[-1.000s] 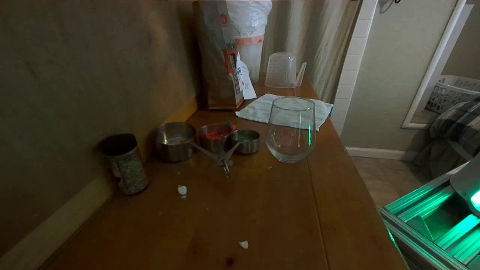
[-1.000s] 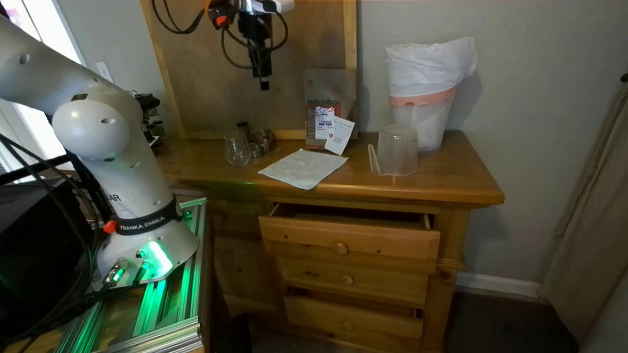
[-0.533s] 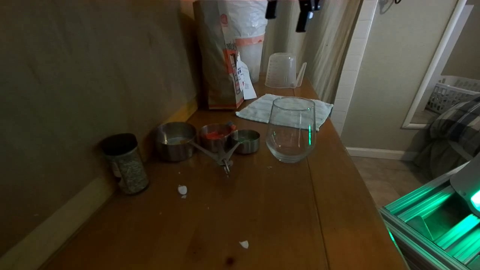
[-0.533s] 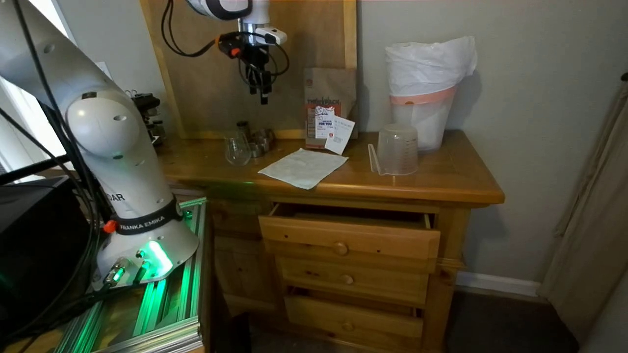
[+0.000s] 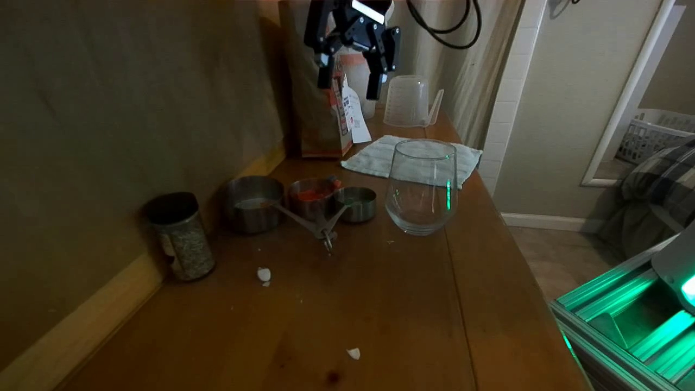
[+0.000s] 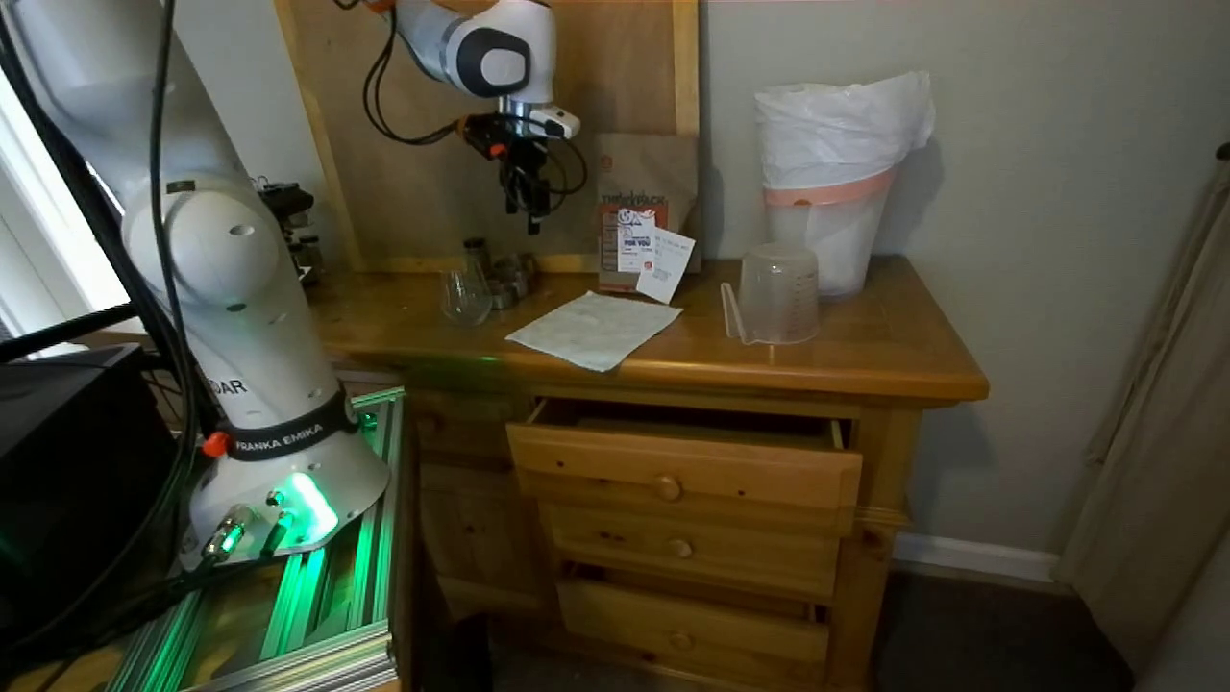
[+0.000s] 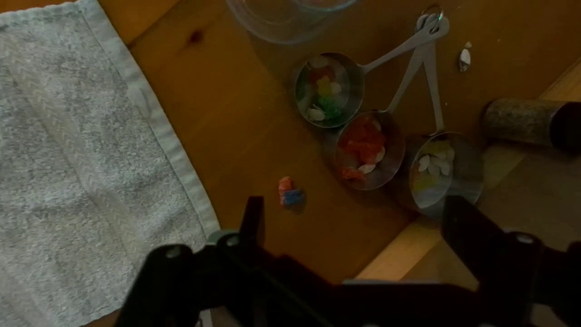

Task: Pick up the piece of candy from the table, put it on the white cloth and then fold the white cloth

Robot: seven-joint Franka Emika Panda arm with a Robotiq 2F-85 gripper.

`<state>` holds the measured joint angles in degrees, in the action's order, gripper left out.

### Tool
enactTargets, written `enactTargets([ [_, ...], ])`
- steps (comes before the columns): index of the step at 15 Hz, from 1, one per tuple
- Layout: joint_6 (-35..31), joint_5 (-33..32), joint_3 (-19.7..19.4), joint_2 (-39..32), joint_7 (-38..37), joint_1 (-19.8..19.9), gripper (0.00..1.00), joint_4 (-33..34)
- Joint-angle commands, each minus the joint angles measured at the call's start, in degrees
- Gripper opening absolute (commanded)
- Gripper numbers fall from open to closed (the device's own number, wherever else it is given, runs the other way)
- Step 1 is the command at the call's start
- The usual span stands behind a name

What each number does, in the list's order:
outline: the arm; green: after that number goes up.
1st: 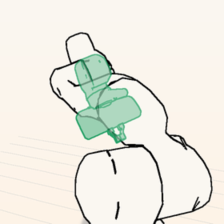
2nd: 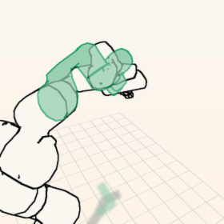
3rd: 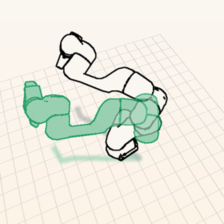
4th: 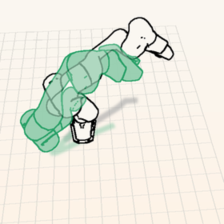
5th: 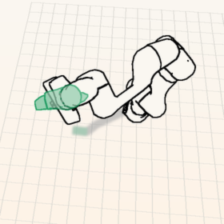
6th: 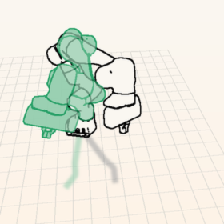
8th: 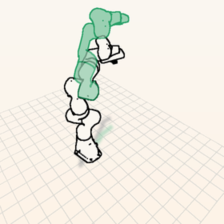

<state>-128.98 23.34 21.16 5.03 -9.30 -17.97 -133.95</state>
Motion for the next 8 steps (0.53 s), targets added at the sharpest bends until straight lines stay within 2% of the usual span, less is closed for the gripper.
enactTargets([
  [1,-2.86,-2.25,0.18,-5.97,-2.52,-1.16,1.0,3.24],
  [5,-10.24,-6.16,0.1,-10.3,-4.16,-2.11,1.0,3.32],
  [8,-12.56,-10.51,-0.27,-13.28,-6.51,-2.93,1.0,3.86],
])
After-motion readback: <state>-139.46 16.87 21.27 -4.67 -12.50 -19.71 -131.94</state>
